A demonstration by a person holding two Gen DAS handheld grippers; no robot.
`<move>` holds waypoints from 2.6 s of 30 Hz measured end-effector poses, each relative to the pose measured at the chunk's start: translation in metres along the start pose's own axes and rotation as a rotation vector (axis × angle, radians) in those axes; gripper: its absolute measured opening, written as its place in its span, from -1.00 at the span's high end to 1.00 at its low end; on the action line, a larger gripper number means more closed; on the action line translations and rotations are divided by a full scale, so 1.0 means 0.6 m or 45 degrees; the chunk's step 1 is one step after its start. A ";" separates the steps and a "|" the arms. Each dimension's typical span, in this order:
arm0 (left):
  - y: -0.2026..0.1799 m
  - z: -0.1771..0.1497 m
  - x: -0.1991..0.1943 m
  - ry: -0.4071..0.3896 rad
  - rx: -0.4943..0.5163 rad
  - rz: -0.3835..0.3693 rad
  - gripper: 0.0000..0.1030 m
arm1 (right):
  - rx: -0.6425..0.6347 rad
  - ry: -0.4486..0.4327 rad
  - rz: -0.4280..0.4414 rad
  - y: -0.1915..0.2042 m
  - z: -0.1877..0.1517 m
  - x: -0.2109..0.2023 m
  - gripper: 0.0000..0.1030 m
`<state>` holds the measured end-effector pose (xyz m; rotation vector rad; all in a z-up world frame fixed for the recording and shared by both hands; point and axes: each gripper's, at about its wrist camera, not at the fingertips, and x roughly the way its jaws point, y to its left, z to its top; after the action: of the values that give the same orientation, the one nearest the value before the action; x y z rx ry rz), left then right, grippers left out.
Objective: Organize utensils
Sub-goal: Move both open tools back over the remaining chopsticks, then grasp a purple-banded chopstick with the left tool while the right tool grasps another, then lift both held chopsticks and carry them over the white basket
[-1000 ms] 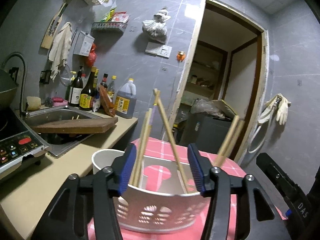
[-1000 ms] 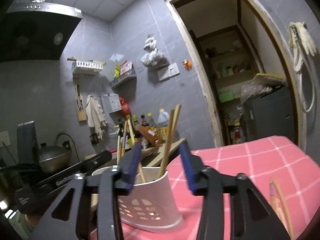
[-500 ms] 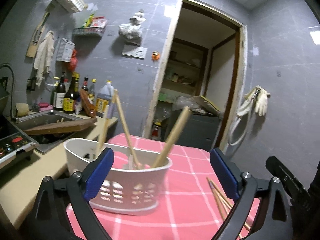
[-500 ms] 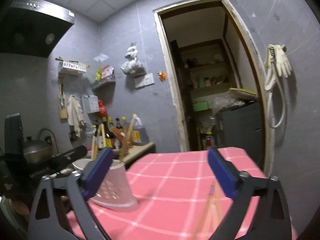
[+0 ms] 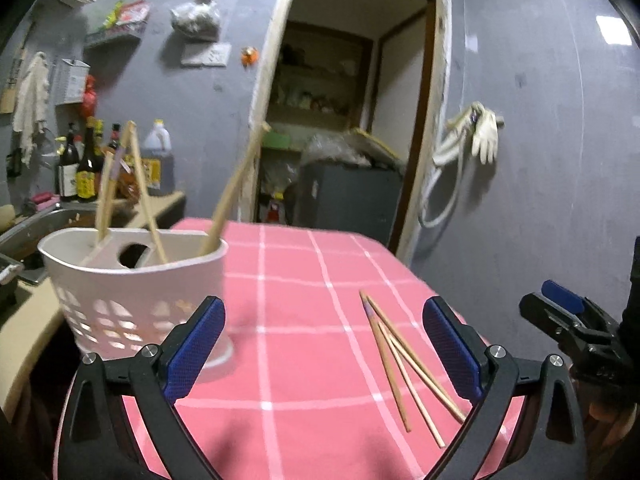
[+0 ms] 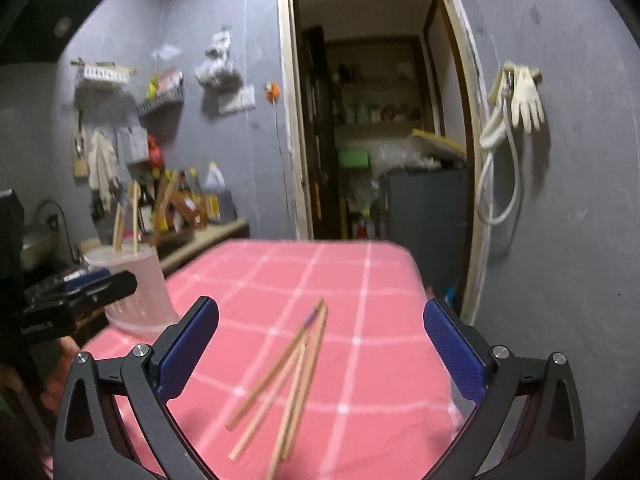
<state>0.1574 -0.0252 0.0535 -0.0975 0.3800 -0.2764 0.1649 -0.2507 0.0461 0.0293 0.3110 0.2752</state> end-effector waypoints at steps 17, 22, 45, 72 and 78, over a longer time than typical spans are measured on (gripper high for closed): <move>-0.028 -0.029 0.166 0.392 0.063 -0.076 -0.52 | 0.032 0.542 0.069 -0.041 -0.063 0.132 -0.10; -0.027 -0.038 0.208 0.521 0.045 -0.124 -0.20 | 0.013 0.601 0.113 -0.038 -0.065 0.154 0.20; -0.064 -0.048 0.306 0.773 0.115 -0.172 0.68 | 0.043 0.757 0.098 -0.051 -0.066 0.230 0.81; -0.023 -0.025 0.259 0.762 -0.031 -0.182 0.92 | 0.462 0.675 0.229 -0.083 -0.053 0.217 0.89; -0.008 0.000 0.166 0.489 -0.054 -0.178 0.92 | 0.507 0.382 0.307 -0.040 -0.032 0.144 0.89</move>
<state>0.2449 -0.0578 0.0188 -0.1128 0.7621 -0.4270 0.2445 -0.2507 0.0004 0.4236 0.6593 0.4543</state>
